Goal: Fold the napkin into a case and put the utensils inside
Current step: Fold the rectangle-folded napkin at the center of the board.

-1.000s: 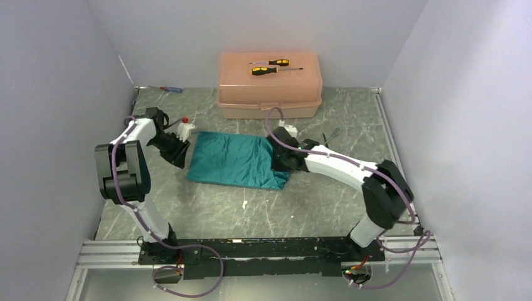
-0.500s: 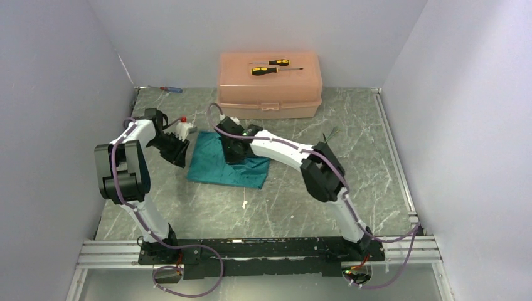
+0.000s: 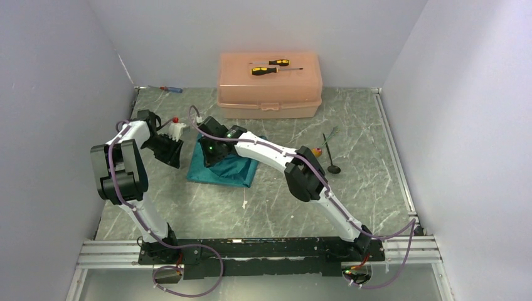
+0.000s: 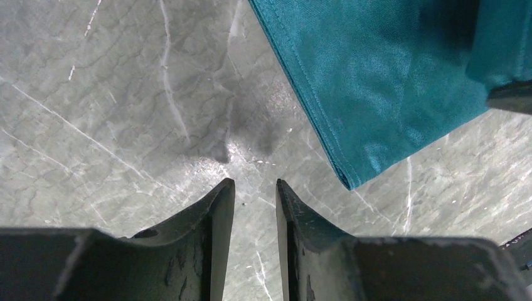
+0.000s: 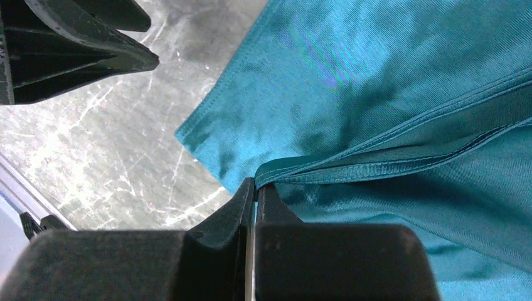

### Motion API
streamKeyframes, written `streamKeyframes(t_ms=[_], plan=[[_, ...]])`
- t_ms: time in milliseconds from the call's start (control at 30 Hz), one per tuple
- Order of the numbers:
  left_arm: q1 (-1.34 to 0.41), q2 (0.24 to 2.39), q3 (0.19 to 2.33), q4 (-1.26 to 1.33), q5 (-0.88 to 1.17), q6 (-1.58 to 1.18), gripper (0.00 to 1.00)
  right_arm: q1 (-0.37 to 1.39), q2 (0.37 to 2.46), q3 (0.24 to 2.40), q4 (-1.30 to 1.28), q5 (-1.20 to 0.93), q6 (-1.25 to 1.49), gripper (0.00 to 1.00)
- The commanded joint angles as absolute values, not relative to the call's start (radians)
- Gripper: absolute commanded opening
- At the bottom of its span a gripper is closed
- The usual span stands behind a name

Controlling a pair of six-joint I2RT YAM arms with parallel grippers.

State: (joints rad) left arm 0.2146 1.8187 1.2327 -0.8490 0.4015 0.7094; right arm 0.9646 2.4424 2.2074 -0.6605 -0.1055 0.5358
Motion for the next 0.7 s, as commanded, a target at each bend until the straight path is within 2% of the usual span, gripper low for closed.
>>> streamKeyframes(t_ms=[0, 333, 367, 400, 467, 500, 600, 667], plan=[[0.225, 1.828, 1.247, -0.847, 0.41, 0.687, 0.36, 0.978, 2.46, 2.248, -0.514, -0.185, 0.509, 0.0], [0.225, 1.822, 1.247, -0.858, 0.412, 0.691, 0.36, 1.019, 2.479, 2.226, -0.28, -0.361, 0.481, 0.01], [0.226, 1.823, 1.249, -0.86, 0.413, 0.689, 0.36, 1.023, 2.485, 2.235, -0.291, -0.344, 0.474, 0.06], [0.226, 1.824, 1.251, -0.862, 0.414, 0.689, 0.36, 1.023, 2.495, 2.262, -0.316, -0.335, 0.467, 0.17], [0.226, 1.824, 1.256, -0.867, 0.417, 0.688, 0.37, 1.016, 2.503, 2.279, -0.369, -0.304, 0.459, 0.47], [0.226, 1.823, 1.258, -0.873, 0.422, 0.69, 0.37, 1.011, 2.495, 2.273, -0.389, -0.287, 0.454, 0.55], [0.226, 1.818, 1.267, -0.884, 0.43, 0.691, 0.37, 0.977, 2.413, 2.176, -0.383, -0.244, 0.453, 0.66], [0.226, 1.812, 1.273, -0.895, 0.438, 0.693, 0.37, 0.949, 2.321, 2.093, -0.359, -0.223, 0.451, 0.69]])
